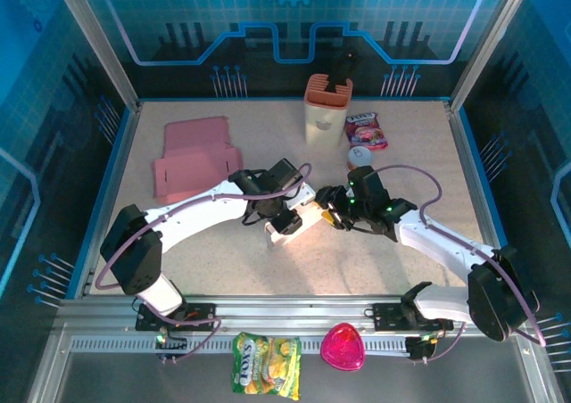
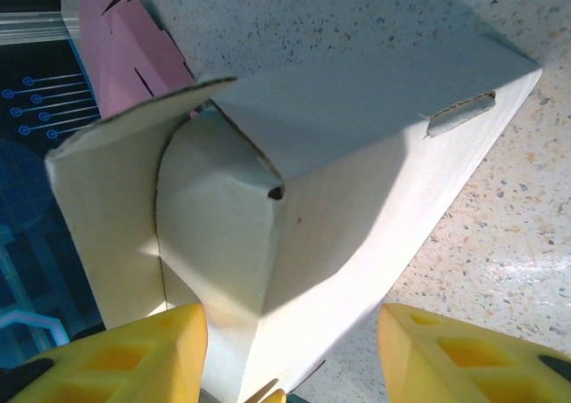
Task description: Fold the paper box
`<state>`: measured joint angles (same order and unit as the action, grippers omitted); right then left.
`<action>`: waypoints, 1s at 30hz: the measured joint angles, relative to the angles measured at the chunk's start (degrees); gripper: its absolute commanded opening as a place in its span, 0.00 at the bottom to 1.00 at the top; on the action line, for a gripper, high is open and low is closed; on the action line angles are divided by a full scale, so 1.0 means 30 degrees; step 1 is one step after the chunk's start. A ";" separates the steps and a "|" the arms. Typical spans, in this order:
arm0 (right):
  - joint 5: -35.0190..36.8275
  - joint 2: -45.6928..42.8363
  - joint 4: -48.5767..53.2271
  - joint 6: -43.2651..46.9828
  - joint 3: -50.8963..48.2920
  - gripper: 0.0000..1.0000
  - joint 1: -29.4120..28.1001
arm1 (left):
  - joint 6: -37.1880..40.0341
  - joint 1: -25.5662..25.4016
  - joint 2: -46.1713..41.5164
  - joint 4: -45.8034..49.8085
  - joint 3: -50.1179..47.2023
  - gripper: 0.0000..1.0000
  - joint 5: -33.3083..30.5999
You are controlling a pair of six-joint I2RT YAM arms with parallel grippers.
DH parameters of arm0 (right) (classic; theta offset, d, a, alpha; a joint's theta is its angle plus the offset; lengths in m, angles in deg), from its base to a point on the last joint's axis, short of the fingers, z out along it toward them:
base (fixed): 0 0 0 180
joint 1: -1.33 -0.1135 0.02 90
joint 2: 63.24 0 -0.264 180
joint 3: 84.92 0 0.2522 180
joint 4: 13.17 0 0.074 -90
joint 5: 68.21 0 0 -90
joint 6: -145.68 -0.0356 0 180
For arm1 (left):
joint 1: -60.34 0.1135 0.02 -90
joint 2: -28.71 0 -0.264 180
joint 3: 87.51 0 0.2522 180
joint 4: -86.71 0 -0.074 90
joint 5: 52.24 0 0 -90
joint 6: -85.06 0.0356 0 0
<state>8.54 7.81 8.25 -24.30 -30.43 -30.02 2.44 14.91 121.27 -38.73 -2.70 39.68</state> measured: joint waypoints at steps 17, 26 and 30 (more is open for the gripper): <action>0.0211 0.0576 0.1093 -0.0357 0.0809 0.33 -0.0087 | -0.0007 -0.0109 0.0000 -0.0219 -0.0051 0.42 0.0189; 0.0313 0.0823 0.2295 -0.0342 0.1501 0.27 -0.0160 | 0.0000 -0.0240 0.0000 -0.0335 -0.0153 0.41 0.0175; 0.0299 0.0940 0.2317 -0.0342 0.1596 0.27 -0.0160 | 0.0022 -0.0277 -0.0044 -0.0430 -0.0248 0.34 0.0160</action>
<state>9.43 10.63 15.20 -25.33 -25.64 -30.51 2.51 14.08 121.13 -40.02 -3.45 40.16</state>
